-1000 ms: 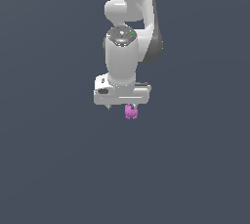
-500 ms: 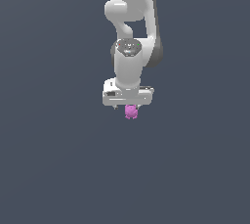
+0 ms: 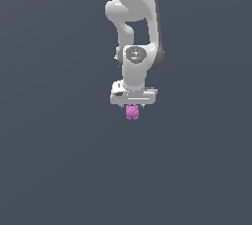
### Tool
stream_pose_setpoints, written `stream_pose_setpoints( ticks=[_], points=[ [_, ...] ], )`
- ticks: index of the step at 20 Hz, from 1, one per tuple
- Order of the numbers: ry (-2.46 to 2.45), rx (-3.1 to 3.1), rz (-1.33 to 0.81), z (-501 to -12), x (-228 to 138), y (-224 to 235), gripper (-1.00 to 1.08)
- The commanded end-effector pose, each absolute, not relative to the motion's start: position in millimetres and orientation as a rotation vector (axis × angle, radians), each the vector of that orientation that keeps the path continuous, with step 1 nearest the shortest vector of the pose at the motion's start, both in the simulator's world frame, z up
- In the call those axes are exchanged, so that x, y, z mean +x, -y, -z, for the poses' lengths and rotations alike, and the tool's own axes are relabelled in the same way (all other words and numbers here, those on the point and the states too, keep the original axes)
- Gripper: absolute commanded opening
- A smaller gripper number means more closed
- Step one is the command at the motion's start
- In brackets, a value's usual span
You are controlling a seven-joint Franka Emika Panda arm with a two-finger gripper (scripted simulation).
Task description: Pick up the object and move it to a goal position.
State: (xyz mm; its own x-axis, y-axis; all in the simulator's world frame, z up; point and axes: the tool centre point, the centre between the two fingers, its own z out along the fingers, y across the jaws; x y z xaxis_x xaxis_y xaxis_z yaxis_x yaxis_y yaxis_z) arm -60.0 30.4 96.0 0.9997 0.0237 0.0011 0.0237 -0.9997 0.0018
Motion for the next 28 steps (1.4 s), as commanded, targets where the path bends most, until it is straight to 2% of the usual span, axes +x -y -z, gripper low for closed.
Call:
stream_pose_setpoints(
  ticks=[1, 8, 23, 24, 28],
  points=[
    [-0.033, 3.141, -0.001, -91.3, -65.1, -32.7, 1.00],
    [-0.033, 3.141, 0.001, -87.2, -66.2, -33.3, 1.00],
    [-0.031, 3.141, 0.000, -39.4, -67.4, -33.6, 1.00],
    [-0.031, 3.141, 0.000, -39.4, -67.4, -33.6, -1.00],
    [-0.031, 3.141, 0.000, -39.4, -67.4, -33.6, -1.00]
  ],
)
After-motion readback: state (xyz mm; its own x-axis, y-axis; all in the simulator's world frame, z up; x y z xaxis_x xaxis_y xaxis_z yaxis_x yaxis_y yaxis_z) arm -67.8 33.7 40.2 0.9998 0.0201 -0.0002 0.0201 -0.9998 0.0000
